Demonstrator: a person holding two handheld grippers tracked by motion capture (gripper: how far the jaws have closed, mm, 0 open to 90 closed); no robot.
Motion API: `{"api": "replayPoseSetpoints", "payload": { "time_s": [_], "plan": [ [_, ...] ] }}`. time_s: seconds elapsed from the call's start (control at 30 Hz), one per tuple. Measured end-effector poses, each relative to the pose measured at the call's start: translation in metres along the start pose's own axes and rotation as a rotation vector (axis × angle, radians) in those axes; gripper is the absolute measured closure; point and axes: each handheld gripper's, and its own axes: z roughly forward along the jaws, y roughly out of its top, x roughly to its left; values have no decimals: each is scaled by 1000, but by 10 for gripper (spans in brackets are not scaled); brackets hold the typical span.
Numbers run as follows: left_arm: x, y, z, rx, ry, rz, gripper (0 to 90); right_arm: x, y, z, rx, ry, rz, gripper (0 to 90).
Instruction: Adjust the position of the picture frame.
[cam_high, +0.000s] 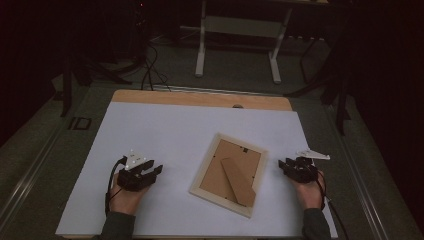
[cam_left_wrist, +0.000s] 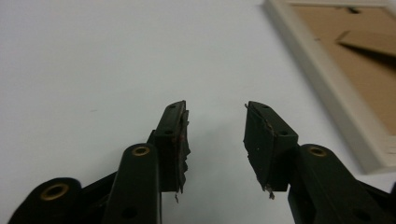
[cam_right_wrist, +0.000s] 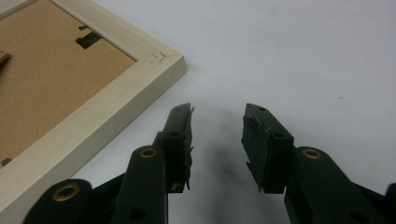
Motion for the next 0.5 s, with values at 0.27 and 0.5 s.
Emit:
{"api": "replayPoseSetpoints", "payload": {
  "time_s": [0.27, 0.5],
  "plan": [
    [-14, 1, 1, 3, -114, 11, 648, 1, 1, 1, -14, 3, 5, 602],
    [-24, 2, 6, 18, -127, 46, 674, 7, 8, 6, -20, -5, -24, 633]
  ]
}}
